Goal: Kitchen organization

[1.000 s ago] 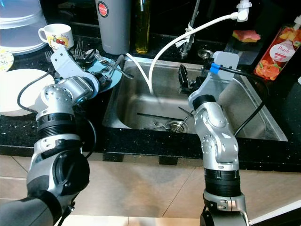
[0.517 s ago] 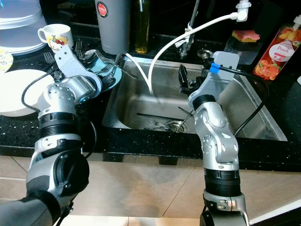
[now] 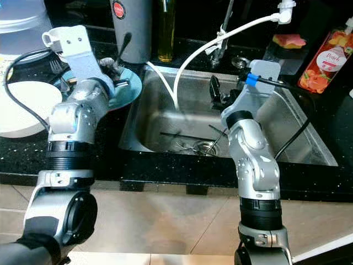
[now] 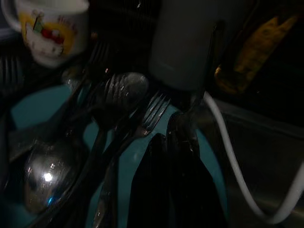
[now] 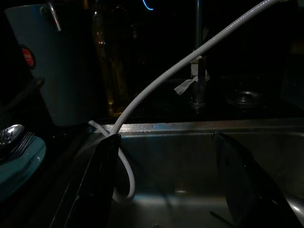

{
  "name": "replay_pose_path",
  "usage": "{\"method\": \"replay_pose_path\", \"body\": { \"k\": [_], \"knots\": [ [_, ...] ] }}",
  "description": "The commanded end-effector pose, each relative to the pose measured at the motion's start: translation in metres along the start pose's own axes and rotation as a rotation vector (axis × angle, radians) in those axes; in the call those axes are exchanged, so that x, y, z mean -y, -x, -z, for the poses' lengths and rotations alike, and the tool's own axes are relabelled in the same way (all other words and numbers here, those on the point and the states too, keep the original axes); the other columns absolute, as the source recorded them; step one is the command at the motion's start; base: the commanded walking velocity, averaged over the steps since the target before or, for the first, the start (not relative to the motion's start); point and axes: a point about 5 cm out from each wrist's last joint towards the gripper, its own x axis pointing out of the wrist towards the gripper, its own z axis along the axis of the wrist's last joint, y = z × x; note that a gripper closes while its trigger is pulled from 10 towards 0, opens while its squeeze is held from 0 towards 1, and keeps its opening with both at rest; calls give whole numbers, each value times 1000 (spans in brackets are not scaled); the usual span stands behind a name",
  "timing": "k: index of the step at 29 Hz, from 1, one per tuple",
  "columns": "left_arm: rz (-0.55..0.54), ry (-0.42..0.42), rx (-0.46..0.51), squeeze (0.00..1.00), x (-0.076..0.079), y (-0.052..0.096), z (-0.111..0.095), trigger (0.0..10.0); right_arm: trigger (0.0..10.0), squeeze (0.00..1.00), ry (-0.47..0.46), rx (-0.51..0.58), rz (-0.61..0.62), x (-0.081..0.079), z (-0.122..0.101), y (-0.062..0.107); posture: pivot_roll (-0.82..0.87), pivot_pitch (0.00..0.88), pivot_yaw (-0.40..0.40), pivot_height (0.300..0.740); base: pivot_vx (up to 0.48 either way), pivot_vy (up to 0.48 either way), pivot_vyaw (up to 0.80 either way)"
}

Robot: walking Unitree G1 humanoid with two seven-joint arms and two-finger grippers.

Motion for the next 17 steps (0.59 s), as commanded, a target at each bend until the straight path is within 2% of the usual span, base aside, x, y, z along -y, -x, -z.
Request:
{"method": "replay_pose_path", "body": {
  "k": [1,4,5,8,15,17],
  "knots": [
    [35,-33,57,0,6,4,-6,10000,10000,0,2,5,9,3,-1,-1,201,33,-80,740,0,0,0],
    [79,-75,83,0,12,8,-6,10000,10000,0,2,3,11,3,-1,-1,203,35,-78,740,0,0,0],
    [132,-94,71,0,17,12,-2,10000,10000,0,1,3,13,3,0,0,202,37,-75,740,0,0,0],
    [193,-120,55,0,21,17,4,10000,10000,0,0,4,17,3,0,0,203,41,-73,740,0,0,0],
    [249,-201,19,0,22,22,16,10000,10000,0,2,3,26,6,0,1,208,47,-79,740,0,0,0],
    [302,-239,9,0,24,26,21,10000,10000,0,2,2,30,6,0,0,209,48,-80,740,0,0,0]
  ]
}}
